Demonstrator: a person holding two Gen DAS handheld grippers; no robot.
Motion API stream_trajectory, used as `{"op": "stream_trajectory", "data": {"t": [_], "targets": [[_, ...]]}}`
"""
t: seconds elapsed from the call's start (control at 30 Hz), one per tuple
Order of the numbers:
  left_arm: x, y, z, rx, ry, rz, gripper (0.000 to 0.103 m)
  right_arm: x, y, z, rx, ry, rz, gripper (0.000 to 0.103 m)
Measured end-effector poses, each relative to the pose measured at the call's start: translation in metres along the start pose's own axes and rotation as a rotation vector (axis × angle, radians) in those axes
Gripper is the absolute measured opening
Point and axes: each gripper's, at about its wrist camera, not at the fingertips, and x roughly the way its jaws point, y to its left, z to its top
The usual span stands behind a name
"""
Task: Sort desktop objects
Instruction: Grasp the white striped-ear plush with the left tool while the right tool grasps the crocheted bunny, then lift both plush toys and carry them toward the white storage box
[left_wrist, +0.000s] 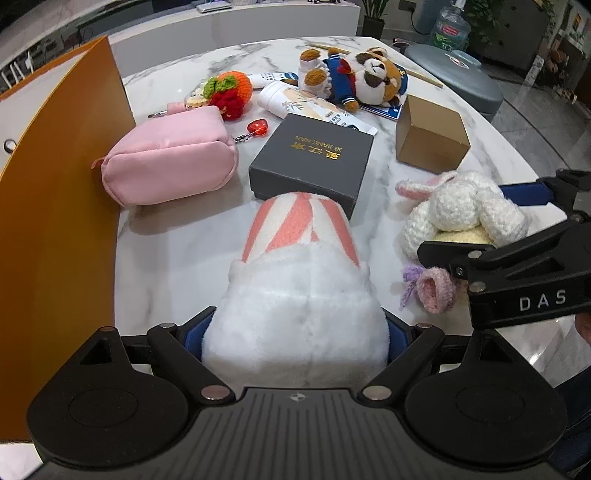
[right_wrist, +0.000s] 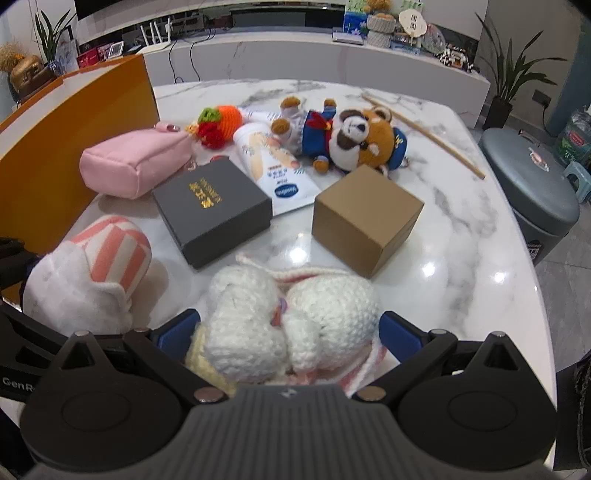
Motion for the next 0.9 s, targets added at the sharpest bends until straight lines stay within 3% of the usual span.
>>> {"op": "stream_trajectory", "data": {"t": [0.47,0.57,0.7,0.9], "targets": [[-0.001,-0.002,-0.013,0.059,-0.083,0.013,0.103,0.007,0.002,-0.005,-0.022,0.017,-0.026,0.102],[0.001,0.0,-0.011,0.071,-0.051,0.014,0.103,0.007,0.002,-0.004,-0.025,0.017,-0.025,0.102],[0.001,0.009,-0.007,0.015,0.017,0.036,0.103,0.007,0.002,-0.004,-0.025,0.017,-0.027,0.102],[-0.001,0.01,-0.012,0.035,-0.009,0.018,0.103,0.007,0.003,-0.003,-0.031,0.017,-0.026,0.102]]}}
